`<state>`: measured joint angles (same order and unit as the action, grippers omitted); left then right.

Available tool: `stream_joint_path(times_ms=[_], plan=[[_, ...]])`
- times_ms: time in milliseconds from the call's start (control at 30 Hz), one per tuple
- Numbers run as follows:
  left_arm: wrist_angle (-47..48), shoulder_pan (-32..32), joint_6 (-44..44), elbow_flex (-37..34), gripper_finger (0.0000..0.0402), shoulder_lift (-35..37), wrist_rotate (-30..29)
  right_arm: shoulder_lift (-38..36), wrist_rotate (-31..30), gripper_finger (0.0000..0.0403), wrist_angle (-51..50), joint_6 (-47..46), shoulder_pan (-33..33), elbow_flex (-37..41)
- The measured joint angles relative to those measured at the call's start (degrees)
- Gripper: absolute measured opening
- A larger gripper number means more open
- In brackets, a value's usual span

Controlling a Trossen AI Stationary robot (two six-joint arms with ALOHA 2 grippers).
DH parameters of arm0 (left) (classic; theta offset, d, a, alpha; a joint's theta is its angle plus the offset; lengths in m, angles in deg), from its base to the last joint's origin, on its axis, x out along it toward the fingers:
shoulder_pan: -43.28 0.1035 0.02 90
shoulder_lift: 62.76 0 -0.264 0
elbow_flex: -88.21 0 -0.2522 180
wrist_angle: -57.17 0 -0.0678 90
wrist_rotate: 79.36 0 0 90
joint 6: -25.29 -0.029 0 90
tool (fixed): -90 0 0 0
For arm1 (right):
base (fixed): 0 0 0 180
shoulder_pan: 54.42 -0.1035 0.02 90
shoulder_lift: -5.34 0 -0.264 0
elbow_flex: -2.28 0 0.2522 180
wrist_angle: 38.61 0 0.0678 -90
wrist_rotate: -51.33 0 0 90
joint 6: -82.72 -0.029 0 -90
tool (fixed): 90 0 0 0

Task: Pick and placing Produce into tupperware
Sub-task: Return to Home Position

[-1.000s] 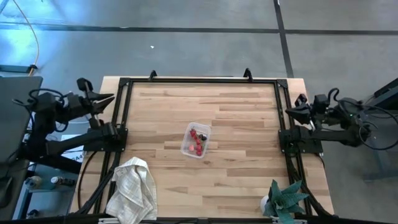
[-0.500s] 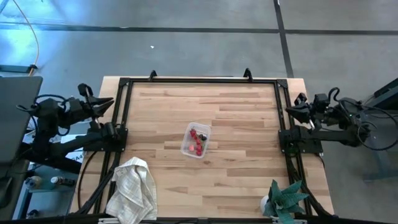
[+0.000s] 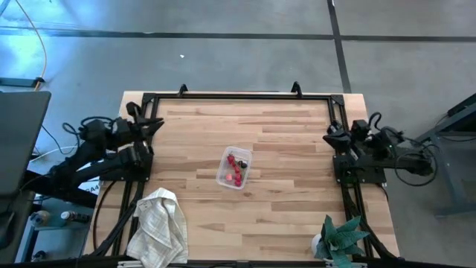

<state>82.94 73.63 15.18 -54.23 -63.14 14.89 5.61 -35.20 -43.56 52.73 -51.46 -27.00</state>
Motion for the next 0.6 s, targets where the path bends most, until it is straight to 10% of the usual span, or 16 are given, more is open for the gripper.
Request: stream_joint_path(times_ms=[600], plan=[[-21.46,0.0,5.45,-15.11,0.0037,0.0,1.33,0.02,-0.3,0.0,12.73,-6.46,0.0,10.97]])
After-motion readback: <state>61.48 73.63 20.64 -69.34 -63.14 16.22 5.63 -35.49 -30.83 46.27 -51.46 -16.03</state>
